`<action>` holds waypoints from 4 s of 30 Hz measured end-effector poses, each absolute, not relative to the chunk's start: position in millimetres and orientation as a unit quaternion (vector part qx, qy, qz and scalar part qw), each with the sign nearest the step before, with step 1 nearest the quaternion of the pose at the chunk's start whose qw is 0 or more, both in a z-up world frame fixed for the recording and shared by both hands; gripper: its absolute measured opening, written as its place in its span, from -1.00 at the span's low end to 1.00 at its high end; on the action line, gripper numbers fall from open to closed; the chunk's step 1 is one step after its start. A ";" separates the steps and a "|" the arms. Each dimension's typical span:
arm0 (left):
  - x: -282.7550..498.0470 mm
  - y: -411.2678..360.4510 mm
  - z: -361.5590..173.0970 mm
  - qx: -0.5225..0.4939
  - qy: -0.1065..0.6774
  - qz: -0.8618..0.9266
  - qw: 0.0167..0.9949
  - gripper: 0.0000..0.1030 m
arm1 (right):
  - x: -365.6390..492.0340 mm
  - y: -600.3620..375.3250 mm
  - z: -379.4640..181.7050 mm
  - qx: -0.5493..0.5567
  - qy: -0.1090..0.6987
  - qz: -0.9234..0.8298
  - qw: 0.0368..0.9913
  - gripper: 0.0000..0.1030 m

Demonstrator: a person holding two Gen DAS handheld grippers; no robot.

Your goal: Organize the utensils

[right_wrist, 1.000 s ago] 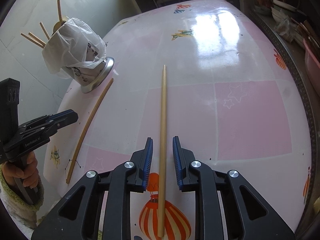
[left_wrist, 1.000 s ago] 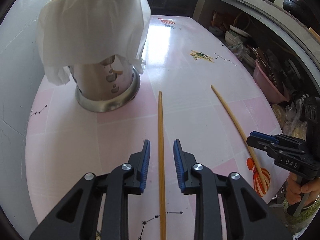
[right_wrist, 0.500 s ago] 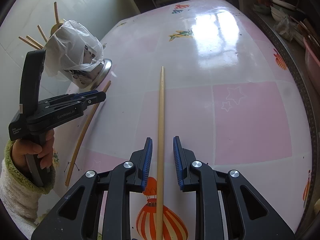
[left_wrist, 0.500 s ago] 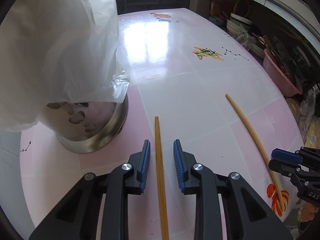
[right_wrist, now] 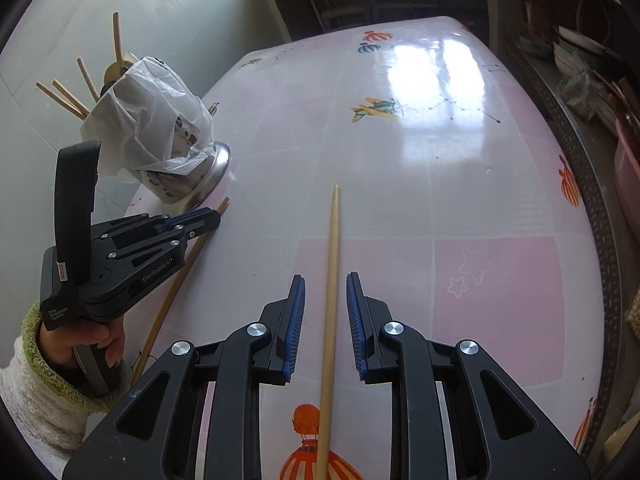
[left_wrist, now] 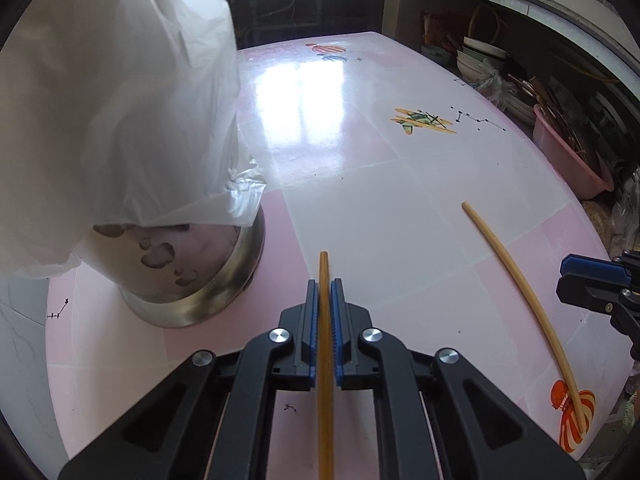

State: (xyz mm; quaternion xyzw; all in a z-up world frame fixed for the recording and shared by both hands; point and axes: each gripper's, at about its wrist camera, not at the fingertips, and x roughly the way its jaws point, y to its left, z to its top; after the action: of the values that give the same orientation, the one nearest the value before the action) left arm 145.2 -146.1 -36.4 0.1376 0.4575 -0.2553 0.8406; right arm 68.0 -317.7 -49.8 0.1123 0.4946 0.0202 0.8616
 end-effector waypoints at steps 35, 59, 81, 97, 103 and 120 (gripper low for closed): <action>82.2 -62.6 83.9 0.012 0.312 -0.287 0.906 -0.90 | 119.5 -284.6 -82.8 -0.051 0.534 -0.003 0.844 -0.88; 73.6 -59.8 99.8 0.033 0.296 -0.243 0.923 -0.90 | 67.6 -304.2 38.2 0.098 0.386 0.071 0.915 -0.92; 64.5 -68.1 113.6 0.062 0.270 -0.222 0.935 -0.90 | 47.9 -299.2 92.5 0.114 0.298 0.104 0.942 -0.92; 73.5 -49.2 155.8 0.025 0.224 -0.238 0.945 -0.90 | 44.2 -292.1 99.2 0.111 0.286 0.112 0.945 -0.92; 89.0 -38.2 214.1 -0.007 0.147 -0.243 0.959 -0.90 | 48.3 -295.1 93.2 0.122 0.290 0.109 0.943 -0.92; 149.9 -38.5 253.1 -0.030 0.117 -0.219 0.968 -0.90 | 68.3 -308.0 74.4 0.147 0.309 0.108 0.934 -0.92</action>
State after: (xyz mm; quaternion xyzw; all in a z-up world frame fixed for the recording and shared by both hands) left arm 149.9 -38.5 253.1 -0.0299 0.1168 -0.2191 0.9682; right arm 68.3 -308.0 74.4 0.1465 0.3088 0.1080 0.9336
